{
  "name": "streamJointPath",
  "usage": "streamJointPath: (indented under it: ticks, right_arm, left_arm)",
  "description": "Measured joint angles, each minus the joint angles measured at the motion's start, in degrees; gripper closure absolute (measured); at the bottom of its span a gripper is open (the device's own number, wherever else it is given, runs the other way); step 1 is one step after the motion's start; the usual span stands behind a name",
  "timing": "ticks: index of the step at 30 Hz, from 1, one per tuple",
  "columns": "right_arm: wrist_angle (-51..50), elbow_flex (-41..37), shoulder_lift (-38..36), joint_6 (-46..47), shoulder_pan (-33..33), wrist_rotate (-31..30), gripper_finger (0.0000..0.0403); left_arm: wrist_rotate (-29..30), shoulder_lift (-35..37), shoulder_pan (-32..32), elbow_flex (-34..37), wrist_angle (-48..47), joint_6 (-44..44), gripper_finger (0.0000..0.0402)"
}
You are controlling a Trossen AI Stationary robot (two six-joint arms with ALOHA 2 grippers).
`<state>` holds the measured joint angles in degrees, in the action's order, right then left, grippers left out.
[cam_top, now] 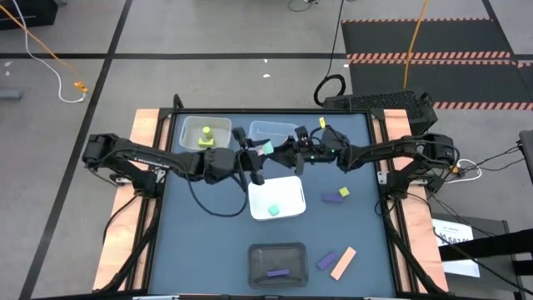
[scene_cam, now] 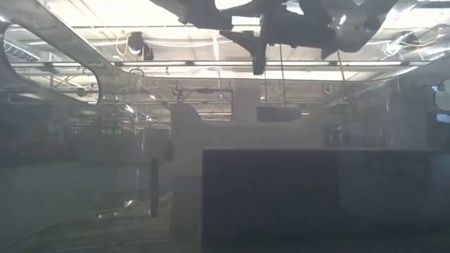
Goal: Sort & place blocks by color
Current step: Put the bottom light blue block into the white bin
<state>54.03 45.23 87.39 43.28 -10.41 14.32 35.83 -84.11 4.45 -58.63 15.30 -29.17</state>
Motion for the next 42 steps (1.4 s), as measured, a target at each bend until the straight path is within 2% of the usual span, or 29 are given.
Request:
streamJointPath:
  ticks: [5,8,12,16,19,25,28,31,33,35,39,42]
  right_arm:
    - [-3.59,-0.04,-1.04,-0.83,-4.24,8.43,0.019]
    - [-9.06,-0.02,-3.31,-4.79,-6.9,10.9,0.0168]
    - [-21.04,-0.07,-7.4,-13.28,-9.32,11.69,0.0154]
    - [-37.74,-0.09,-12.63,-24.6,-10.27,10.94,0.0152]
    - [-50.08,-0.11,-15.6,-29.65,-10.15,6.1,0.0152]
    - [-64.62,-0.11,-17.53,-38.85,-8.95,-14.57,0.0152]
    - [-69.13,-0.11,-16.7,-44.11,-8.85,-23.88,0.0152]
    - [-69.96,-1.01,-15.2,-40.43,-9.05,-30.97,0.0152]
    - [-69.14,-2.29,-14.41,-37.26,-9.52,-33.59,0.0151]
    - [-69.68,-3.5,-13.95,-38.87,-10.06,-34.75,0.0151]
    - [-69.35,-4.81,-13.66,-55.71,-10.36,-35.36,0.0151]
    - [-68.72,-5.22,-13.64,-67.04,-10.36,-35.29,0.0153]
  left_arm:
    - [0.2,0.08,0.61,-0.04,0.06,0.86,0.026]
    - [0.75,0.08,1.01,-0.04,-0.22,1.27,0.026]
    - [0.92,0.08,1.55,-0.04,-0.25,2.16,0.026]
    - [0.61,0.08,2.13,-0.04,-1.58,7.88,0.026]
    - [-2.72,0.08,2.8,-0.07,-6.02,15.86,0.026]
    - [-18.63,0.08,3.79,-0.07,-16.21,34.45,0.026]
    - [-21.11,0.08,4.3,-0.07,-20.39,40.98,0.026]
    - [-21.55,-0.09,4.74,-0.07,-24.01,46.22,0.026]
    - [-22.97,-1.29,4.74,-0.09,-24.78,48.85,0.026]
    - [-24.99,-2.68,4.74,-0.07,-25.8,50.1,0.026]
    - [-28.88,-6.5,4.21,-0.09,-23.81,50.51,0.026]
    - [-29.45,-9.46,3.39,-0.07,-23.87,51.25,0.026]
